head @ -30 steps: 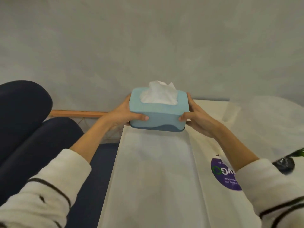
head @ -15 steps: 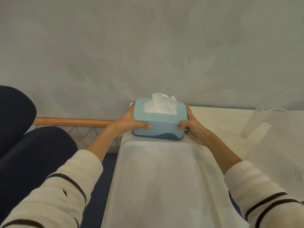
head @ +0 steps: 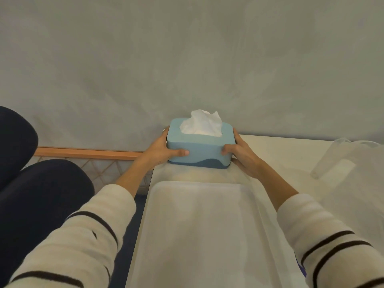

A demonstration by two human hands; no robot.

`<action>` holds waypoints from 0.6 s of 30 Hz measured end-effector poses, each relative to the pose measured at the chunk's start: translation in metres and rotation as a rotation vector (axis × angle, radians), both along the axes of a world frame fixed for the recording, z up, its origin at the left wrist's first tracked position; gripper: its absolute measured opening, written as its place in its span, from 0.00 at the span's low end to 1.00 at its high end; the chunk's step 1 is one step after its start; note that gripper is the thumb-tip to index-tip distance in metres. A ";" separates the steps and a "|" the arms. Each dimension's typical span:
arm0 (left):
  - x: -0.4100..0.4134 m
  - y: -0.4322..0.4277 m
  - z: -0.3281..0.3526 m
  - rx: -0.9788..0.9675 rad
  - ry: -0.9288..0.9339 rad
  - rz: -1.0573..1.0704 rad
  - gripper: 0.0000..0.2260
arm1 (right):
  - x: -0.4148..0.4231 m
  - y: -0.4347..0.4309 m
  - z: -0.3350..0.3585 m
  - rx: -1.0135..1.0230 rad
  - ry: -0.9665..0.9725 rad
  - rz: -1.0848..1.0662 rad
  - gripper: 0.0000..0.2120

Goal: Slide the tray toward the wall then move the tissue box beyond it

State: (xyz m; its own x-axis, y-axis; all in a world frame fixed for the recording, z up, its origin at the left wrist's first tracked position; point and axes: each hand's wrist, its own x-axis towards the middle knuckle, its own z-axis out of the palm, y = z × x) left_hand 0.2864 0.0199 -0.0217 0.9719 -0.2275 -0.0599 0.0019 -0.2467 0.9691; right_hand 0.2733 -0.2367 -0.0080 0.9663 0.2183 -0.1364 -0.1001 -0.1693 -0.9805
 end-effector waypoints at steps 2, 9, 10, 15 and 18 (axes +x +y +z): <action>0.003 0.001 -0.001 0.008 -0.004 -0.001 0.41 | 0.002 0.003 0.001 -0.006 0.002 -0.011 0.37; 0.002 0.000 0.001 0.033 0.020 0.005 0.41 | 0.002 0.003 0.004 -0.050 0.022 -0.015 0.37; 0.002 0.001 0.000 0.050 0.022 0.009 0.41 | 0.002 0.002 0.003 -0.065 0.029 -0.013 0.37; -0.013 -0.004 0.020 0.174 0.067 0.047 0.47 | -0.013 -0.001 0.018 -0.203 0.125 -0.096 0.46; -0.032 -0.013 0.046 0.244 0.030 0.110 0.49 | -0.032 -0.002 0.043 -0.304 0.060 -0.187 0.45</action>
